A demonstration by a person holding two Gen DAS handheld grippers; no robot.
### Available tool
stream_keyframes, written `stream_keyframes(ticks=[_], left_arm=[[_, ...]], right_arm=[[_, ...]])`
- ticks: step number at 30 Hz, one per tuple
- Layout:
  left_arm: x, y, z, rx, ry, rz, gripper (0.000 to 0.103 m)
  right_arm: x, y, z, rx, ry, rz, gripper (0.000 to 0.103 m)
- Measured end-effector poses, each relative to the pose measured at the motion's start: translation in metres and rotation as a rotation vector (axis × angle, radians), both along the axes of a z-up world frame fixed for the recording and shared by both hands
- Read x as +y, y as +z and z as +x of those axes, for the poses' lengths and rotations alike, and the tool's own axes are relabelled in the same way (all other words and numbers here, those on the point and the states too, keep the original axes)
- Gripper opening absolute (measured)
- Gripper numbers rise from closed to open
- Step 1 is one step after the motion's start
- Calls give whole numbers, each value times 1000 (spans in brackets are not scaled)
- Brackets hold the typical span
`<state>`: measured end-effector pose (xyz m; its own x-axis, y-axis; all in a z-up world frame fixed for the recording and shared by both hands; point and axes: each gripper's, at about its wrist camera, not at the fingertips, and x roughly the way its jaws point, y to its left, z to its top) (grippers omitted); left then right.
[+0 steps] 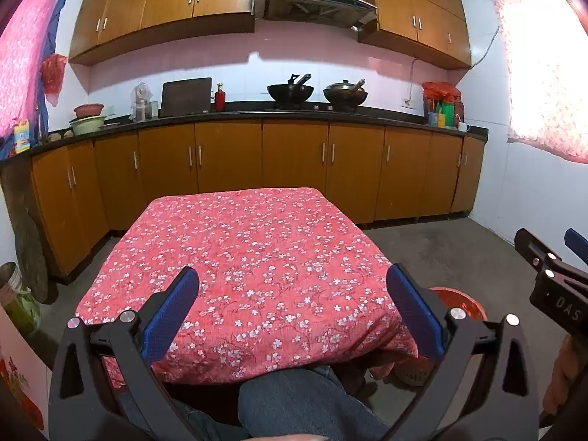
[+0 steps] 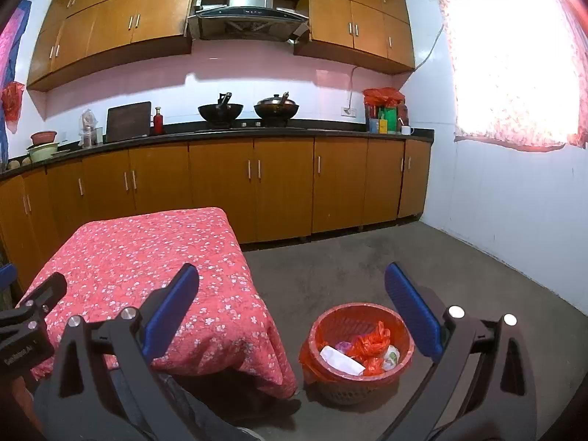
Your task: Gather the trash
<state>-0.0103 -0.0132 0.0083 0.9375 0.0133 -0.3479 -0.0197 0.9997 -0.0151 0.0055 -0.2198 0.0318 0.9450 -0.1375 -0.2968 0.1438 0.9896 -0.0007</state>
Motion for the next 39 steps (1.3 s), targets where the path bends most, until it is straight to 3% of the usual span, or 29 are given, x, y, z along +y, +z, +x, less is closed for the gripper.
stream_keyframes(ticks=[39], left_arm=[[3,1,0,9,7,-9,101]], right_arm=[[-2,-4,1,6,6,9,99]])
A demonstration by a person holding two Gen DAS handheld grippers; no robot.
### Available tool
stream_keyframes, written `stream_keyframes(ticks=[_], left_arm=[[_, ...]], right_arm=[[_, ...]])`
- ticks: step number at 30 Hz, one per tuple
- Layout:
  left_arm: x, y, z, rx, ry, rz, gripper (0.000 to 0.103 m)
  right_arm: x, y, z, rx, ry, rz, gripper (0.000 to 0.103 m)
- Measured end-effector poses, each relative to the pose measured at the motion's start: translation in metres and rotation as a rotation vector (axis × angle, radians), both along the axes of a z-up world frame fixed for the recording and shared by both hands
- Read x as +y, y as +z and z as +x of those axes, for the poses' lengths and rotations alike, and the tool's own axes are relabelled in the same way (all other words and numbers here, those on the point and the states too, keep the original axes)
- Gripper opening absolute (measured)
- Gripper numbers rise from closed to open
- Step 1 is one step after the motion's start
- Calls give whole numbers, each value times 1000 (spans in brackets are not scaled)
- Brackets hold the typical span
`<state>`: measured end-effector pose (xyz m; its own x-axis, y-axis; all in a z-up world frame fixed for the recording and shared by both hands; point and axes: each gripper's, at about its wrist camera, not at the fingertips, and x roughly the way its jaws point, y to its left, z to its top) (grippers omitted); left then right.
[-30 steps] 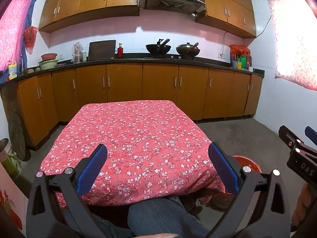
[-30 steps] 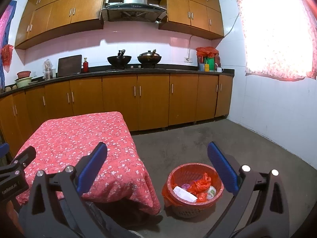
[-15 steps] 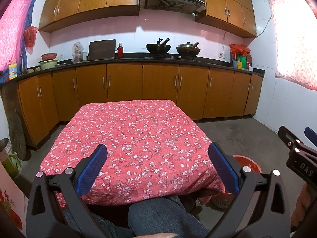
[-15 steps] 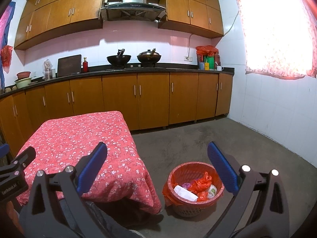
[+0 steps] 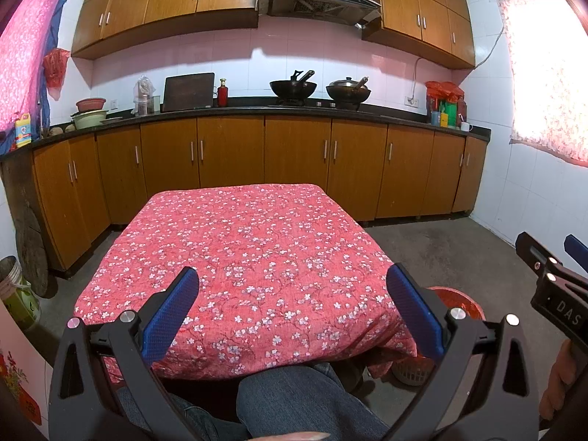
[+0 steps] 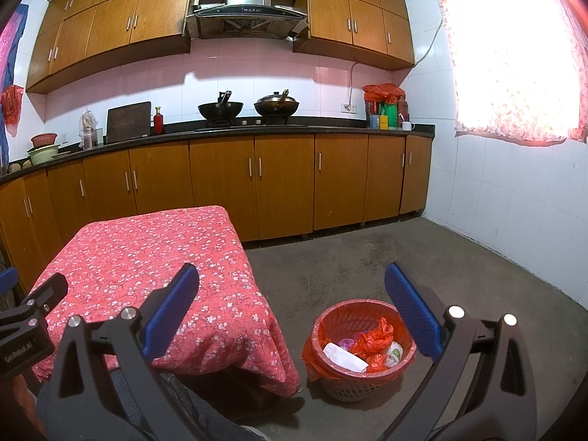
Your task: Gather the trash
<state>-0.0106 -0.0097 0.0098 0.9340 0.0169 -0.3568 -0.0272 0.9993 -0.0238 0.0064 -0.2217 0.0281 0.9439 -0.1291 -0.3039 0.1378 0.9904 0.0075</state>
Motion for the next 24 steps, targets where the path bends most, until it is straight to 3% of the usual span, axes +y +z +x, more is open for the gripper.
stream_keyframes(ticks=[24], left_arm=[[0,-1,0,3,-1,0,101]], right_arm=[[0,0,0,2,0,4,99]])
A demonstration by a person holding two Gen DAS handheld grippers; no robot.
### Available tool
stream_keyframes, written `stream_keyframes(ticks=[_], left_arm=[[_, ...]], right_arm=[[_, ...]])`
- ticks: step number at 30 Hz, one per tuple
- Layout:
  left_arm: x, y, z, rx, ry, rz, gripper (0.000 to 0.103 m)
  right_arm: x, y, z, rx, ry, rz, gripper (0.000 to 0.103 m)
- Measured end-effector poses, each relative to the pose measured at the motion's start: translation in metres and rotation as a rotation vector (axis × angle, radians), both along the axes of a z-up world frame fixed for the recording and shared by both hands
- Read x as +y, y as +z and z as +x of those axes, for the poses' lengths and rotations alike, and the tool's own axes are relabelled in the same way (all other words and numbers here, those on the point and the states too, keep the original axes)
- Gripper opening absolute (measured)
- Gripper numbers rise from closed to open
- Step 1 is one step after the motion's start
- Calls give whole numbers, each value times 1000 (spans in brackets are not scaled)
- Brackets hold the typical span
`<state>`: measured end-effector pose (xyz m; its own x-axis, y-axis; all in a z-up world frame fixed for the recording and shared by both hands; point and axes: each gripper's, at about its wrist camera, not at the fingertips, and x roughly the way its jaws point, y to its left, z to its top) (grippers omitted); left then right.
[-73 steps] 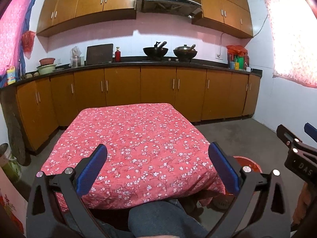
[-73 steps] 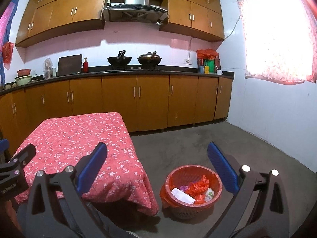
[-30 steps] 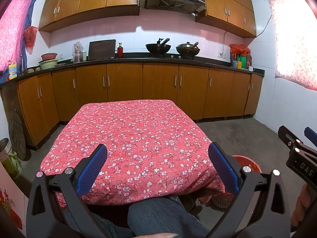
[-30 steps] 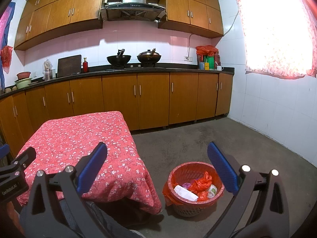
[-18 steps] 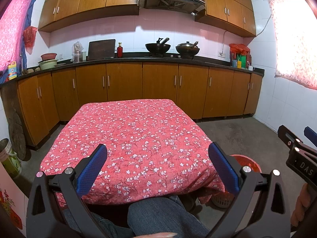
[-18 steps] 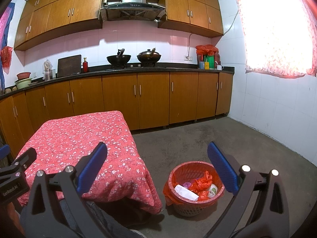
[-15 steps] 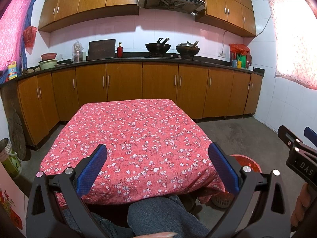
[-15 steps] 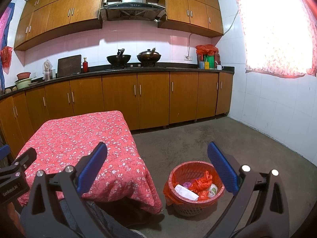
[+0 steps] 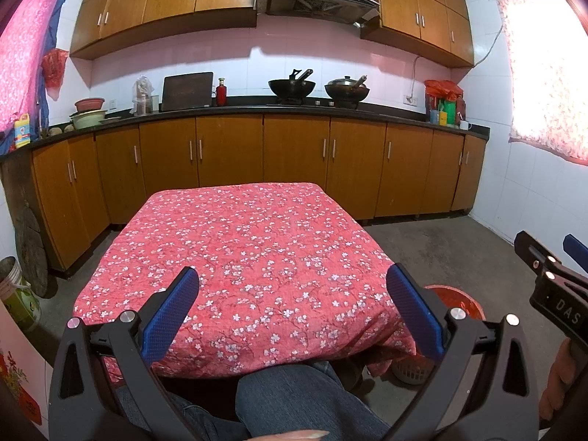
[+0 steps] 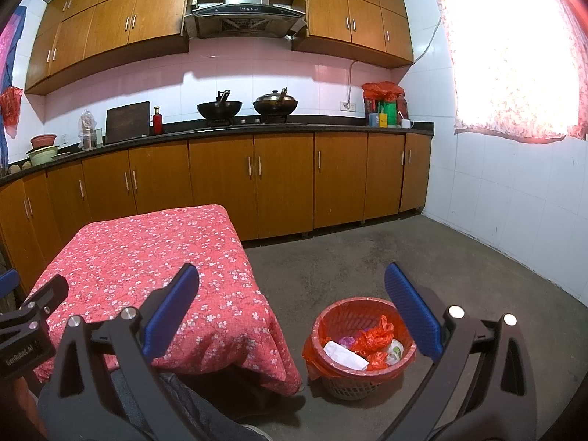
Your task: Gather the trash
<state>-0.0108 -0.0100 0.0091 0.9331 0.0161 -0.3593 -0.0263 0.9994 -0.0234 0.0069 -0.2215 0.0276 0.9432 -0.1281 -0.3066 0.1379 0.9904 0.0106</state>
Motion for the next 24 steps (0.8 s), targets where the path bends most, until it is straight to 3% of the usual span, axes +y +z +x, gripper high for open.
stream_keyframes(ticks=[24], left_arm=[[0,1,0,1,0,0,101]], right_arm=[[1,-1,0,-1,-3,2,99]])
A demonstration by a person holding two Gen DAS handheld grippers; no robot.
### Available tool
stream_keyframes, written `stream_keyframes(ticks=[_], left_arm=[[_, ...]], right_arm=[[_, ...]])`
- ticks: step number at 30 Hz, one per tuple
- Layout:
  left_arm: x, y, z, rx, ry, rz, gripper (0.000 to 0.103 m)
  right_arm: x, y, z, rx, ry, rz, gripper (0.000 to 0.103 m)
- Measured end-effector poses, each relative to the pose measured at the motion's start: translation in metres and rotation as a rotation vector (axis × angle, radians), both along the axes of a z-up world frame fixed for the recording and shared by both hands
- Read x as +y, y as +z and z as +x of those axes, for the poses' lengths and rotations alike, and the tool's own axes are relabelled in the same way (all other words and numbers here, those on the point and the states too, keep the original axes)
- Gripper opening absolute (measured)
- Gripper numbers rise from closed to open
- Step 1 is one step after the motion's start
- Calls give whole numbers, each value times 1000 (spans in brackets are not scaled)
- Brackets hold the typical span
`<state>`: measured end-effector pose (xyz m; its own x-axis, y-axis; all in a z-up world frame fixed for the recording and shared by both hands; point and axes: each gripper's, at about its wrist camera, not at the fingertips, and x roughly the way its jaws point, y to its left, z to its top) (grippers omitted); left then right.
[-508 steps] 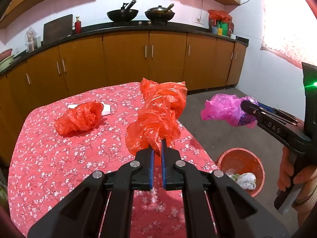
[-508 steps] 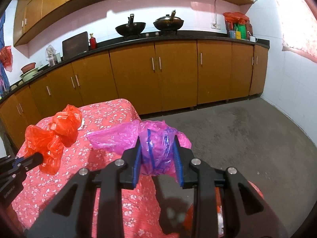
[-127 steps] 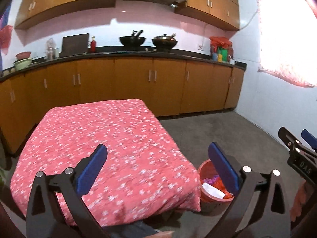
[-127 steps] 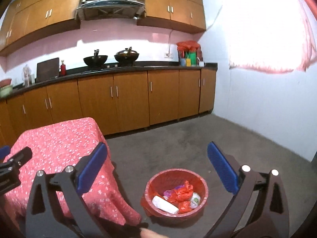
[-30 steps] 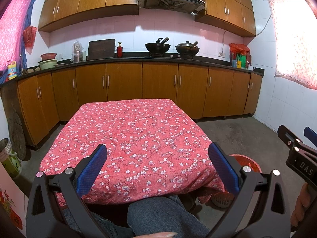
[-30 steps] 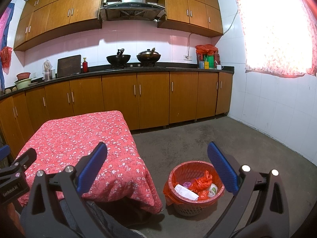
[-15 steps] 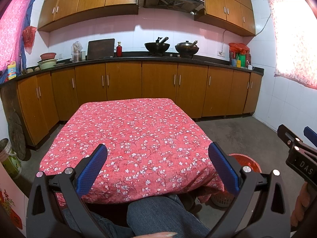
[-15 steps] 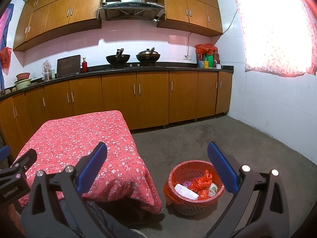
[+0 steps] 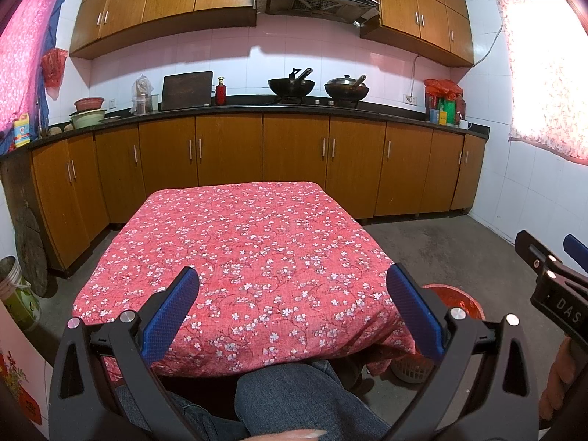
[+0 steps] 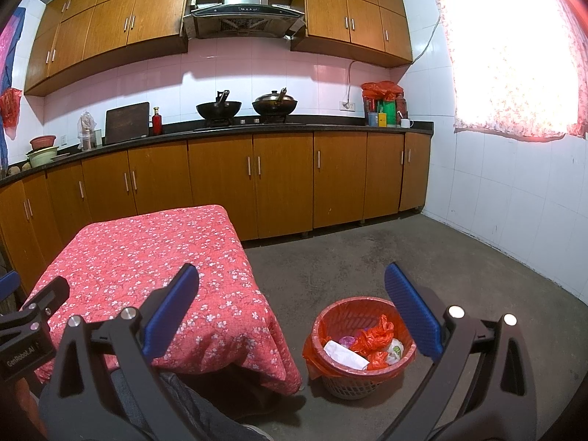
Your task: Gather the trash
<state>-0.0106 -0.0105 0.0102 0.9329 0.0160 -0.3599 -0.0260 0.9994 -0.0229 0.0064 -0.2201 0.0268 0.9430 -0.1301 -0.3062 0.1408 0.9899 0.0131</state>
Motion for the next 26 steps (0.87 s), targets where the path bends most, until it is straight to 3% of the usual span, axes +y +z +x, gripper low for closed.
stream_keyframes(ticks=[26], left_arm=[[0,-2,-2,5,0,0,101]], right_arm=[[4,-3,-2,-2,-6,5,99]])
